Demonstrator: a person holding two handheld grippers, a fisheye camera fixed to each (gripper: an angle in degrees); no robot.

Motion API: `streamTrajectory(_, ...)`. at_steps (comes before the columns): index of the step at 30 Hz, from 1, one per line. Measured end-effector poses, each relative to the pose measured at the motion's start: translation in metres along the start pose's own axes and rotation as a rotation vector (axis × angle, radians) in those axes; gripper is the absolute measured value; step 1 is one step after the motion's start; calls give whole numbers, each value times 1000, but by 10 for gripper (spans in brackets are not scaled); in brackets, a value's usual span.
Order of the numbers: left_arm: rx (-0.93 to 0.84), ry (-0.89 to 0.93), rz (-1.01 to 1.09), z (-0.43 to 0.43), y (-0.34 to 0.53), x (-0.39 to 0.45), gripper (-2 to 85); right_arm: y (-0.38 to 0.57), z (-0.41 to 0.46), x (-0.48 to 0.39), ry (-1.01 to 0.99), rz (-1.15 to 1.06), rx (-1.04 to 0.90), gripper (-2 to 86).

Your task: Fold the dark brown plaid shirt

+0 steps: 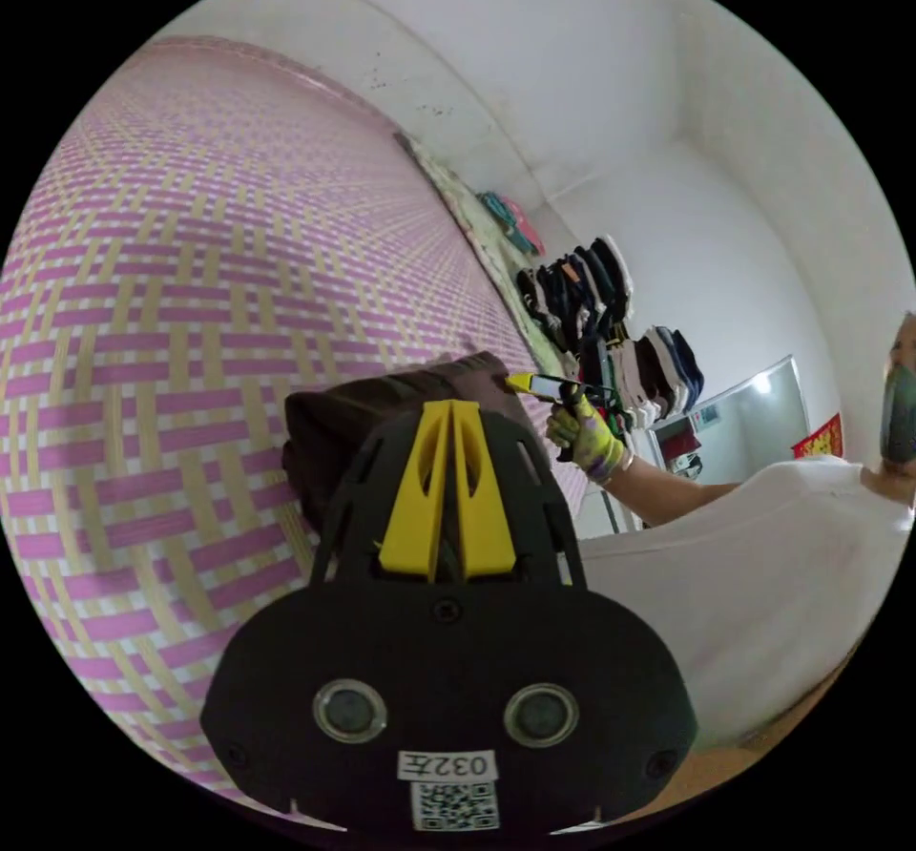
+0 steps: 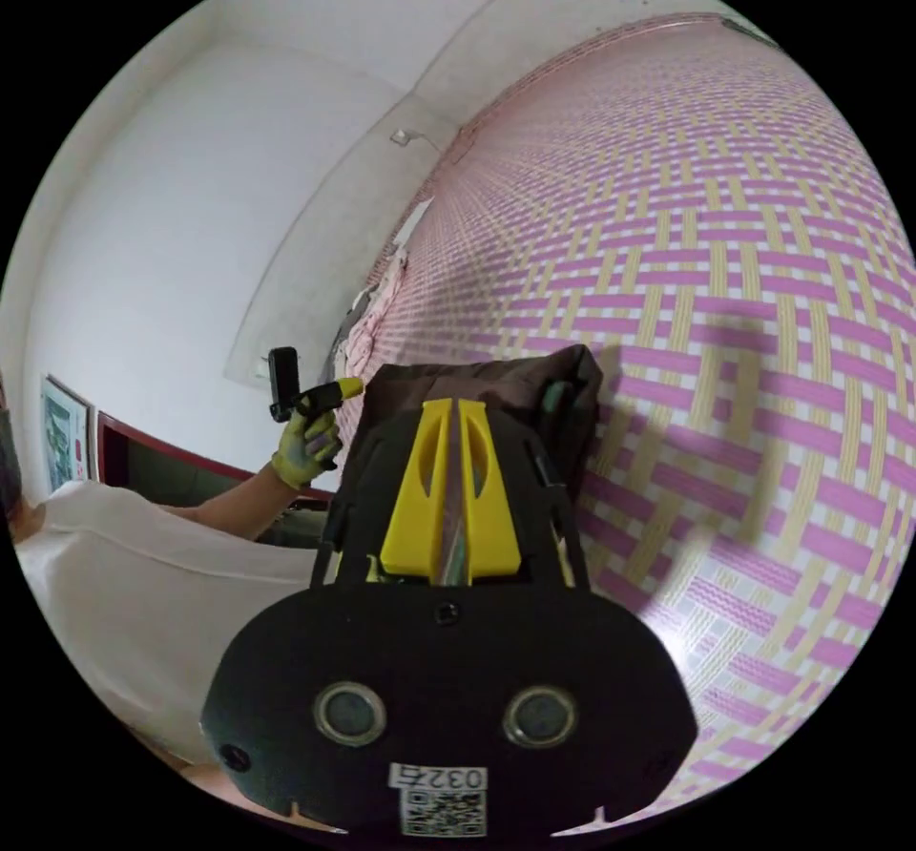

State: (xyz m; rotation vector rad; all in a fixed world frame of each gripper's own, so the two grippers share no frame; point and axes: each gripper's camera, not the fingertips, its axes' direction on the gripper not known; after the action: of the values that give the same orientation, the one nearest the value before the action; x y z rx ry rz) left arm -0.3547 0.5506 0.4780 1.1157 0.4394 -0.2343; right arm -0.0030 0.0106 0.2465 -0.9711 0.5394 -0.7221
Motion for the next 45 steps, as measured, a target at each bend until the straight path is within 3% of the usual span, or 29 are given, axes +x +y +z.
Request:
streamTrajectory(5, -168, -100, -78, 40, 15, -44, -9, 4, 42, 27, 50, 29, -136, -9)
streamTrajectory(9, -136, -21, -161, 35, 19, -50, -9, 7, 40, 20, 53, 66, -136, -10)
streamTrajectory(13, -43, 45, 10, -2, 44, 18, -9, 32, 4, -35, 46, -27, -22, -10)
streamTrajectory(16, -97, 52, 97, -7, 80, 58, -9, 67, -10, -63, 30, -91, -25, -10)
streamTrajectory(19, -195, -27, 34, 10, 120, 53, -9, 100, 5, -56, 72, -51, -121, -10)
streamTrajectory(27, -111, 46, -110, -1, 145, 23, -6, 108, 17, -55, 166, -18, -199, 1)
streamTrajectory(29, 51, 79, -174, -43, 150, 12, 2, 112, -18, -57, 106, 35, -82, 44)
streamTrajectory(31, 79, 105, -267, -63, 151, -13, 19, 123, -48, -48, 79, 124, 15, 78)
streamTrajectory(35, -43, 283, -394, -60, 137, -69, 39, 155, -69, -2, -57, 400, 36, 127)
streamTrajectory(38, -135, 202, -399, -57, 119, -81, 37, 172, -57, 16, -174, 509, -12, 146)
streamTrajectory(45, -283, 155, -425, -33, 94, -93, -11, 175, -38, 13, -226, 559, 2, 147)
